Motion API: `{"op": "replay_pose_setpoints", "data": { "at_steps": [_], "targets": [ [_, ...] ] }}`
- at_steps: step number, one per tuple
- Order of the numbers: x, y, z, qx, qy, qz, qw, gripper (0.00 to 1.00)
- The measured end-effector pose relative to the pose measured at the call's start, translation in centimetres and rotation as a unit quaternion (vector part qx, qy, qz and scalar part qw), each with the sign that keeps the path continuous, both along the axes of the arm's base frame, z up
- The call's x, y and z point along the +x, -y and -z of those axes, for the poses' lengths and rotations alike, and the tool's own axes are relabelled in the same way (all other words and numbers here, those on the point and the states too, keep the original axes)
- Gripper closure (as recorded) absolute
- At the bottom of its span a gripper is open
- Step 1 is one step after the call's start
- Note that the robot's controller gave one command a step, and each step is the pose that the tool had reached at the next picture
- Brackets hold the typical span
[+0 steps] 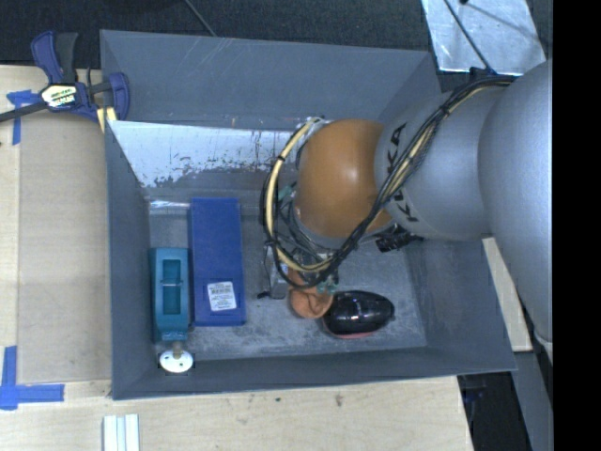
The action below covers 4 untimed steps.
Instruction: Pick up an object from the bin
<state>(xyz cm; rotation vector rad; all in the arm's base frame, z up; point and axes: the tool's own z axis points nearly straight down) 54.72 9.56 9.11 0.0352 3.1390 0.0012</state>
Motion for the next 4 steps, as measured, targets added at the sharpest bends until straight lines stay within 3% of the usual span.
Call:
{"op": "replay_pose_setpoints", "data": {
  "at_steps": [1, 2, 3, 4],
  "targets": [
    [0.0, 0.0, 0.0, 0.0, -0.0001, 0.0, 1.0, 0.0],
    [0.0, 0.0, 0.0, 0.0, -0.0002, 0.0, 1.0, 0.0],
    [-1.6, 3.9, 1.3, 0.0, 0.0002, -0.023, 0.9997, 0.0],
    [-0.4, 8.3, 0.9, 0.0, 0.0012, 0.0, 1.0, 1.0]
  ]
}}
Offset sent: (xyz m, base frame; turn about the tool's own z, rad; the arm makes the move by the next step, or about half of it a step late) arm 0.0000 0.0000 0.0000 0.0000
